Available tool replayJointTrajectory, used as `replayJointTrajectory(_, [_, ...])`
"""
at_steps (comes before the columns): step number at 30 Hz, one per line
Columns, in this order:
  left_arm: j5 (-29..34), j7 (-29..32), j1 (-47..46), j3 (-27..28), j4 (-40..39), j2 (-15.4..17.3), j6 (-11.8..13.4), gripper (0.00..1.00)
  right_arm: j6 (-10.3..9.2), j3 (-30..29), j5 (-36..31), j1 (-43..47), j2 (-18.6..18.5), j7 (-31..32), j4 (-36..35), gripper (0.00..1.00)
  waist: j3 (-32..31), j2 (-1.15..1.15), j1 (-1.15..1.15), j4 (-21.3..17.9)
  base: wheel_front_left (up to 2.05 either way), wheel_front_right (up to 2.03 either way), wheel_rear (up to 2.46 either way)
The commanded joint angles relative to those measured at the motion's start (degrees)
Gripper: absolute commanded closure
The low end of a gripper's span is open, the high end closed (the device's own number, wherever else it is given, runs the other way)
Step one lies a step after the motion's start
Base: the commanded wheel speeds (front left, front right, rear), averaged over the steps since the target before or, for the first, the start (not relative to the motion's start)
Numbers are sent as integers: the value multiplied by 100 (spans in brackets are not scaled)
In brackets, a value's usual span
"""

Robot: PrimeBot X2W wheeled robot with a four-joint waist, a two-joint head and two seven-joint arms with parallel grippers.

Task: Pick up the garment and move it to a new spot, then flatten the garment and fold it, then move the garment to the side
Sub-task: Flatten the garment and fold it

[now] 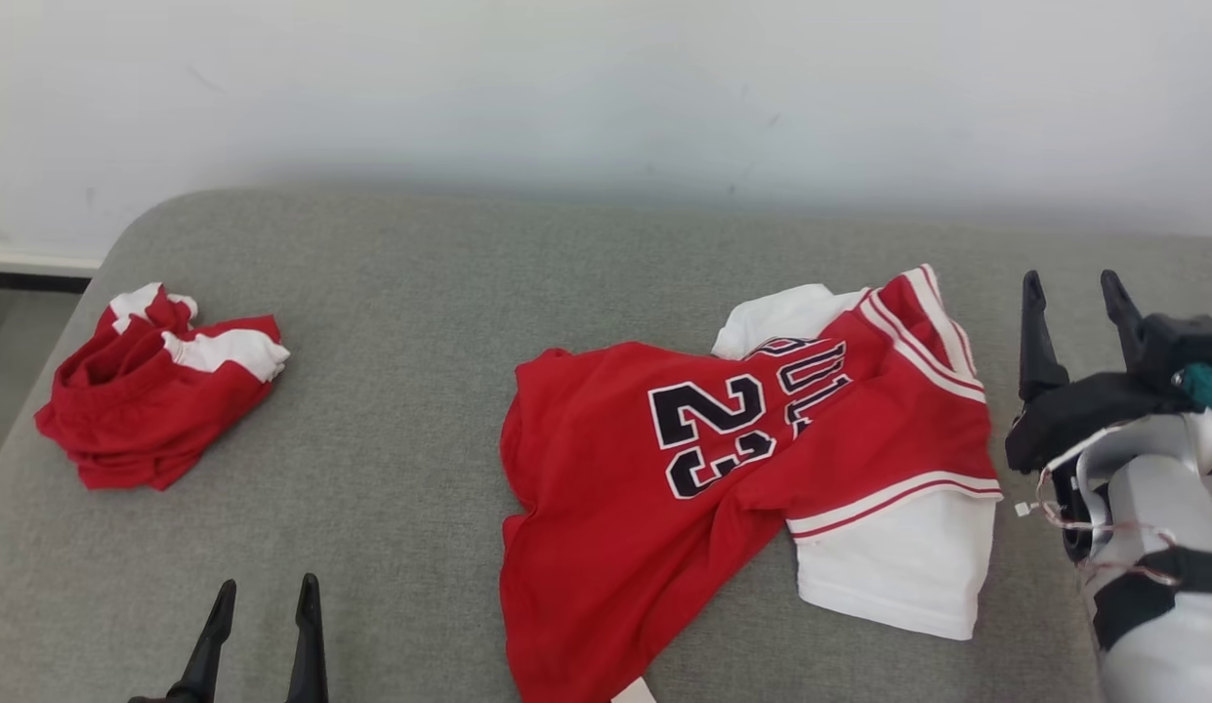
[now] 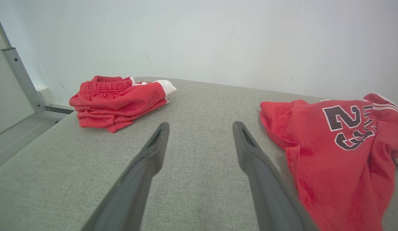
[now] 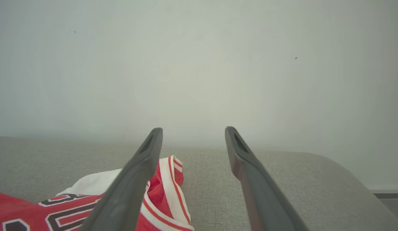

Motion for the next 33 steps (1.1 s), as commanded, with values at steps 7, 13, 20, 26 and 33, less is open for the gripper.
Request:
replayJointTrajectory(7, [63, -19, 199, 101, -84, 27, 8, 0, -14, 112, 443, 1260, 264, 0, -1457, 0, -220, 0, 1, -296, 0, 0, 0])
replayJointTrajectory(13, [92, -19, 220, 114, -115, -1, 8, 0, -14, 16, 637, 2288, 534, 0, -2404, 0, -276, 0, 1, -350, 0, 0, 0])
replayJointTrajectory(20, [127, -19, 278, 181, -185, -20, 8, 0, -14, -37, 691, 3125, 880, 0, -2919, 0, -262, 0, 1, -465, 0, 0, 0])
replayJointTrajectory(26, [151, -19, 230, 259, -238, -46, 8, 0, -14, -98, 655, 3579, 1178, 0, -3219, 0, -197, 0, 1, -507, 0, 0, 0])
replayJointTrajectory(33, [182, -19, 252, 332, -274, -95, 8, 0, -14, -65, 620, 3797, 1334, 0, -3326, 0, -165, 0, 1, -526, 0, 0, 0])
